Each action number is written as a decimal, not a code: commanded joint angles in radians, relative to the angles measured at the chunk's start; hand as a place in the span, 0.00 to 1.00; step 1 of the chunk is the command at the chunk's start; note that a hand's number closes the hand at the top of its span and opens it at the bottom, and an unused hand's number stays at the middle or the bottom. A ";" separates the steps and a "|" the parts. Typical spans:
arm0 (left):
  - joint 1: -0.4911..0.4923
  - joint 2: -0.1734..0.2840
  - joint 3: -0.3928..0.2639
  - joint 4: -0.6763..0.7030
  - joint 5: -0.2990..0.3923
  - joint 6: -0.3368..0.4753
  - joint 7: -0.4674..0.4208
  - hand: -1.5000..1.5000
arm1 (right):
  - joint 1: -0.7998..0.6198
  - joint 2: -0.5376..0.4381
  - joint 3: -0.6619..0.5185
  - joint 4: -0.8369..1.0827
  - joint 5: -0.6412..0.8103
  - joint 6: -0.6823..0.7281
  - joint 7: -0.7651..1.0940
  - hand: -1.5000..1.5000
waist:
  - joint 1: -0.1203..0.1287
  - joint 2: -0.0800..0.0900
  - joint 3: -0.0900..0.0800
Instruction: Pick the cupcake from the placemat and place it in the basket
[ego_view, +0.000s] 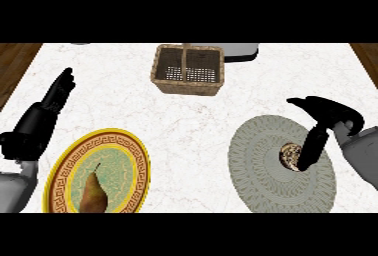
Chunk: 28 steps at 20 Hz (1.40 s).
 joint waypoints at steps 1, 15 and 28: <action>-0.018 0.006 0.054 0.023 -0.001 -0.044 -0.011 0.50 | 0.073 -0.006 -0.034 0.023 0.073 0.021 -0.026 0.00 | -0.001 0.000 0.000; 0.008 -0.099 0.115 0.044 -0.102 -0.094 -0.032 0.50 | 0.105 0.197 -0.127 0.107 0.342 0.027 -0.108 0.00 | 0.005 0.002 0.000; -0.025 -0.207 0.126 0.029 -0.225 -0.103 0.009 0.50 | 0.293 0.269 -0.209 0.044 0.511 0.030 -0.178 0.00 | -0.002 0.001 0.000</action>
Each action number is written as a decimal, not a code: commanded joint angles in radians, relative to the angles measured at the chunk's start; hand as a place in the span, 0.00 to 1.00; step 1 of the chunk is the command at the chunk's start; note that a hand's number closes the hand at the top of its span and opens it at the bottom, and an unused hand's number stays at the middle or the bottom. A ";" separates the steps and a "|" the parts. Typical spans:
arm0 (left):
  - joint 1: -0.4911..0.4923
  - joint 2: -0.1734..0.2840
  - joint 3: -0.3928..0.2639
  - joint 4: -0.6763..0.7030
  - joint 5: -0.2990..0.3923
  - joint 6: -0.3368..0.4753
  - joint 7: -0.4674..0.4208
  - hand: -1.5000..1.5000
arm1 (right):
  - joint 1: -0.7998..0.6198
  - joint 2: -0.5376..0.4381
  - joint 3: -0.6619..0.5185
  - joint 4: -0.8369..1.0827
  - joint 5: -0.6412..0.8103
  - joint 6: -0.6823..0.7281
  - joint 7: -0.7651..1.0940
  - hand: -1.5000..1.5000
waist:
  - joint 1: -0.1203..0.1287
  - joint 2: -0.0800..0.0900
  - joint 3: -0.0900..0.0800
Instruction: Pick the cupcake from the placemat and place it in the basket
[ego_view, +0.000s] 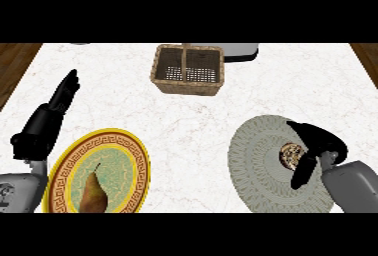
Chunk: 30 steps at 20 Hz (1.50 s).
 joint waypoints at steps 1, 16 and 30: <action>0.015 -0.015 0.021 -0.069 -0.016 -0.019 0.050 0.50 | 0.026 0.052 -0.013 0.028 0.073 -0.001 -0.004 0.00 | 0.002 0.000 0.000; 0.001 -0.058 0.075 -0.067 -0.068 -0.071 0.063 0.50 | 0.028 0.132 -0.118 0.118 0.175 -0.016 -0.138 1.00 | 0.001 0.000 0.000; -0.033 -0.077 0.057 -0.052 -0.057 -0.096 0.038 0.50 | -0.351 -0.177 -0.138 0.464 0.335 -0.069 -0.647 1.00 | 0.056 0.017 0.003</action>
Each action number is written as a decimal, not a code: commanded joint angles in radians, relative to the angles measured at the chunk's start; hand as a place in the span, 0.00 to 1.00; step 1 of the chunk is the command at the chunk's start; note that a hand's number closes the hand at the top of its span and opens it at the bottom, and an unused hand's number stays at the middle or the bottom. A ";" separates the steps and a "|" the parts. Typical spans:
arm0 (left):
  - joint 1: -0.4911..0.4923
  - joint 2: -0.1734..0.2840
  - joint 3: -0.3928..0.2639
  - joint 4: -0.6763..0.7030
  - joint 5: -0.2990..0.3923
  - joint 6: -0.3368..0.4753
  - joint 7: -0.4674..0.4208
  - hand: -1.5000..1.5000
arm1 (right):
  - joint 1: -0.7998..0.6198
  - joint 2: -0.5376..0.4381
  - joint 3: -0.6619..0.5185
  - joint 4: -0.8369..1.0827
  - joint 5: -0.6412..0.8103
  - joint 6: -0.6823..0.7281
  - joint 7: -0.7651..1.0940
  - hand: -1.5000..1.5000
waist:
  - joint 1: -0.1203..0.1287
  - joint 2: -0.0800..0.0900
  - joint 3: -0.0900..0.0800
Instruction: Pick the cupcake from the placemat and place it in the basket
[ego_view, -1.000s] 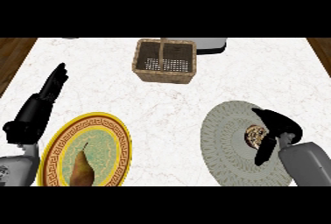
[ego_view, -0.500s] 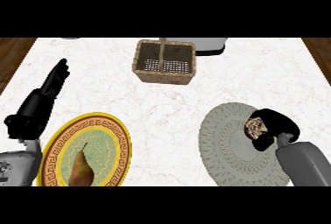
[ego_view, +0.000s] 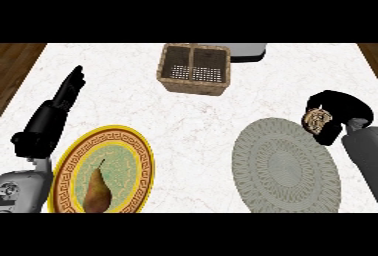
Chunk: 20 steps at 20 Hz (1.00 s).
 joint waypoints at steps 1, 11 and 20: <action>-0.017 0.001 -0.009 0.010 -0.003 -0.014 0.000 0.50 | -0.181 -0.095 -0.023 0.152 0.046 -0.036 -0.171 1.00 | 0.026 0.013 0.005; 0.003 0.008 0.014 -0.009 -0.006 -0.006 0.000 0.50 | -0.374 -0.087 -0.206 0.273 0.009 -0.355 -0.287 1.00 | 0.003 -0.001 0.005; -0.019 0.011 0.028 0.042 -0.005 -0.012 -0.013 0.50 | -0.683 -0.012 -0.408 0.217 -0.268 -0.248 -0.310 1.00 | -0.011 -0.006 0.002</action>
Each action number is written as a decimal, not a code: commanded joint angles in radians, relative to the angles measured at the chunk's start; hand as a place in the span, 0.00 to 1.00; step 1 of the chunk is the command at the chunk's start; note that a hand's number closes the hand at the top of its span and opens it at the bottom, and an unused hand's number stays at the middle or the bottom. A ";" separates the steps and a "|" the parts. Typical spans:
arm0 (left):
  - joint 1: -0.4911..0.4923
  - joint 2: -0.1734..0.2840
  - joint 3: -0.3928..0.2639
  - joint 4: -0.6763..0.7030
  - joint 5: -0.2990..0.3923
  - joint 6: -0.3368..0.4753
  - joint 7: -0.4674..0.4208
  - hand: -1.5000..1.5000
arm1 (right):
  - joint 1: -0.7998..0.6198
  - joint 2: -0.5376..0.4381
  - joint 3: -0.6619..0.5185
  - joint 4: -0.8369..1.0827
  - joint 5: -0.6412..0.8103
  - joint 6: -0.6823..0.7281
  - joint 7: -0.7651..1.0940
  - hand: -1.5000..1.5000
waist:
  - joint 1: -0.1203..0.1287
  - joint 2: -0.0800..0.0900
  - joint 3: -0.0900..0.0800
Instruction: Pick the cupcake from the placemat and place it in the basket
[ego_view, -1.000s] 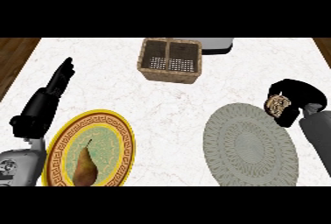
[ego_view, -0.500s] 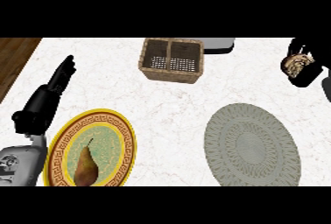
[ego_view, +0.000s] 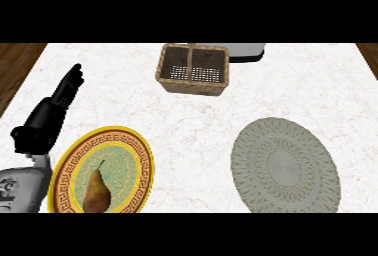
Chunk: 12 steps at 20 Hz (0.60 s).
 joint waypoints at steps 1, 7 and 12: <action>-0.006 -0.019 -0.021 -0.010 -0.020 0.013 0.021 0.50 | -0.160 -0.003 -0.042 0.006 -0.055 0.038 -0.001 1.00 | -0.002 0.000 -0.001; 0.049 -0.042 -0.033 -0.018 -0.041 0.030 -0.007 0.50 | -0.388 0.031 -0.050 0.053 -0.125 0.197 0.136 1.00 | -0.006 -0.003 -0.002; 0.024 0.005 0.023 -0.023 0.016 -0.024 0.021 0.50 | -0.514 0.126 -0.026 0.118 -0.123 0.190 0.218 1.00 | -0.001 -0.001 -0.002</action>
